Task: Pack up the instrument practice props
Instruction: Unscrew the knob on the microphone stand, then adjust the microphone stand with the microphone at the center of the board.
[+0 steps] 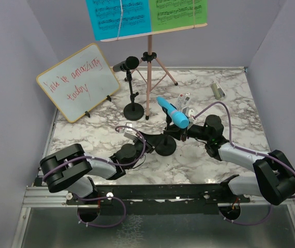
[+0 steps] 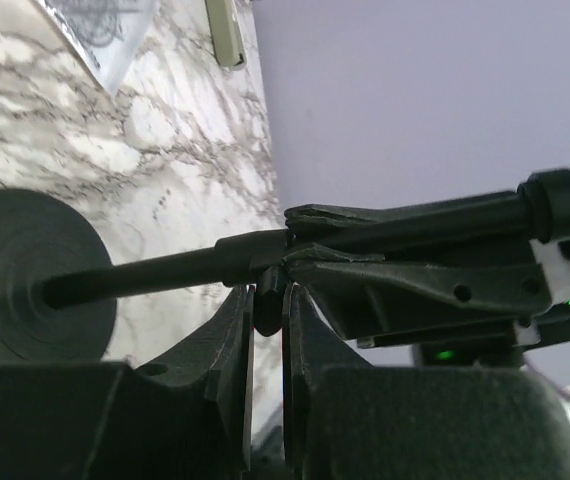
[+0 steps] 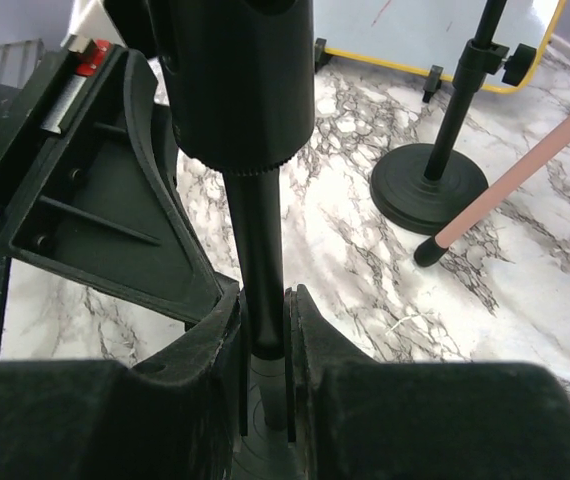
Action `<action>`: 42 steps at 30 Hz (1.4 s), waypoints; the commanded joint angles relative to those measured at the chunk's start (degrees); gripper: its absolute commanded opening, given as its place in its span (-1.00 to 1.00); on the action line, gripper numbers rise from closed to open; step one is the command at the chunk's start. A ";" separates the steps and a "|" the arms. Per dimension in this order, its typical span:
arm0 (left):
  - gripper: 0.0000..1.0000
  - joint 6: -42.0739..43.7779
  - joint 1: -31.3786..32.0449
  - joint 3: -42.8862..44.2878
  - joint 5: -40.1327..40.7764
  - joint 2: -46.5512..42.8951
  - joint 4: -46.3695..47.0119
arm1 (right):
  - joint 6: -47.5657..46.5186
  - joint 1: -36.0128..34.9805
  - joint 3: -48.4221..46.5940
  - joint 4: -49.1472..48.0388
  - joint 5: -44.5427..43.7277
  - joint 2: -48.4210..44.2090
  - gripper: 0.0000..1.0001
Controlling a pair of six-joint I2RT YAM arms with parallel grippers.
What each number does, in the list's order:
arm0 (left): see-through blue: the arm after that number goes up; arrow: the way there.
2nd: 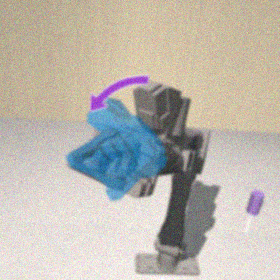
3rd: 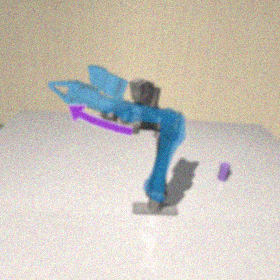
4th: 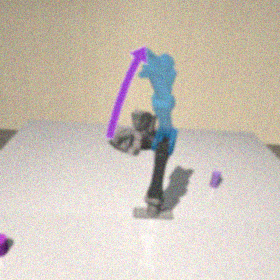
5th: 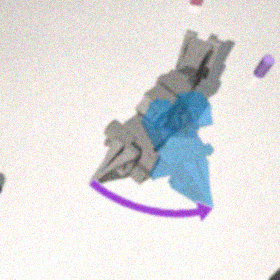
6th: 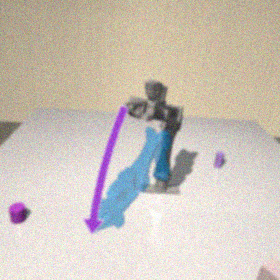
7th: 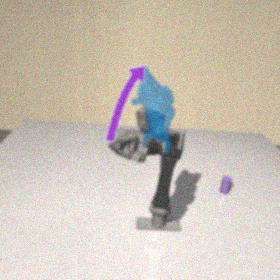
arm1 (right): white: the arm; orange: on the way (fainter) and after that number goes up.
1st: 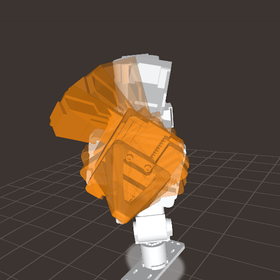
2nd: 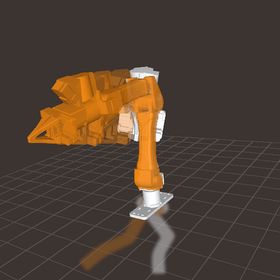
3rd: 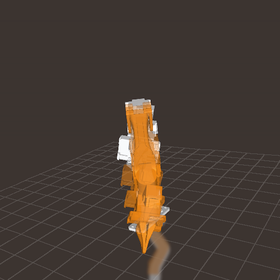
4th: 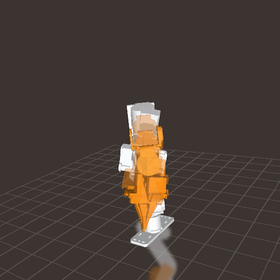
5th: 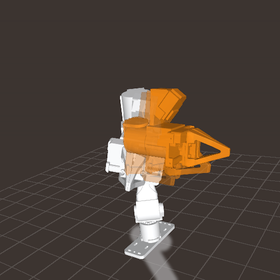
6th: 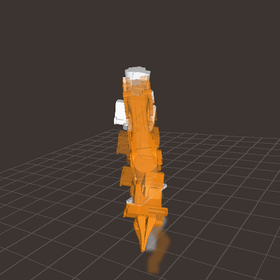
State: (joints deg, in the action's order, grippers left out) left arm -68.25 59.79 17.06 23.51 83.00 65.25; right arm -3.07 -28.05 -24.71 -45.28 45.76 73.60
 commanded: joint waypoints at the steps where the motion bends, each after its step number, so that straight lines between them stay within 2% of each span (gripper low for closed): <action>1: -0.97 -19.84 -2.19 0.47 1.39 3.64 2.37 | -0.09 -0.38 0.29 3.66 0.48 0.47 -0.99; 5: -0.85 -24.86 -2.57 -1.50 2.09 5.29 4.71 | -0.18 -0.43 0.34 3.76 0.39 0.25 -0.99; 9: -0.46 -20.89 -2.86 -2.53 2.84 4.03 4.63 | -0.27 -0.51 0.34 3.88 0.39 0.28 -0.99; 12: -0.23 -12.94 -3.47 -2.29 2.99 0.30 1.71 | -0.42 -0.64 0.28 3.95 0.22 0.25 -0.99; 16: 0.03 3.02 -3.97 -0.47 4.03 -8.14 -6.85 | -0.61 -0.81 0.30 4.06 0.00 0.31 -0.99; 20: 0.32 18.35 -4.28 2.20 3.77 -14.71 -11.18 | -0.75 -0.94 0.19 4.27 -0.27 -0.01 -0.99; 25: 0.36 35.26 -4.76 8.64 -4.56 -15.93 -12.38 | -1.03 -1.52 0.02 4.55 -0.44 0.01 -0.99; 31: 0.39 50.45 -5.02 12.78 -14.26 -14.90 -12.43 | -1.50 -2.09 -0.25 4.92 -1.01 0.47 -0.99; 37: 0.43 58.79 -5.27 13.17 -18.92 -14.64 -12.43 | -1.74 -2.42 -0.67 4.93 -1.17 1.76 -0.99; 42: 0.42 61.39 -5.65 13.49 -17.58 -13.39 -12.30 | -2.24 -3.01 -1.00 5.58 -1.76 2.15 -0.99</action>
State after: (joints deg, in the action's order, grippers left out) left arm -12.56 54.72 29.17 7.88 68.27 53.63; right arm -4.51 -29.76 -25.41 -44.91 44.38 74.02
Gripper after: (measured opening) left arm 0.715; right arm 0.201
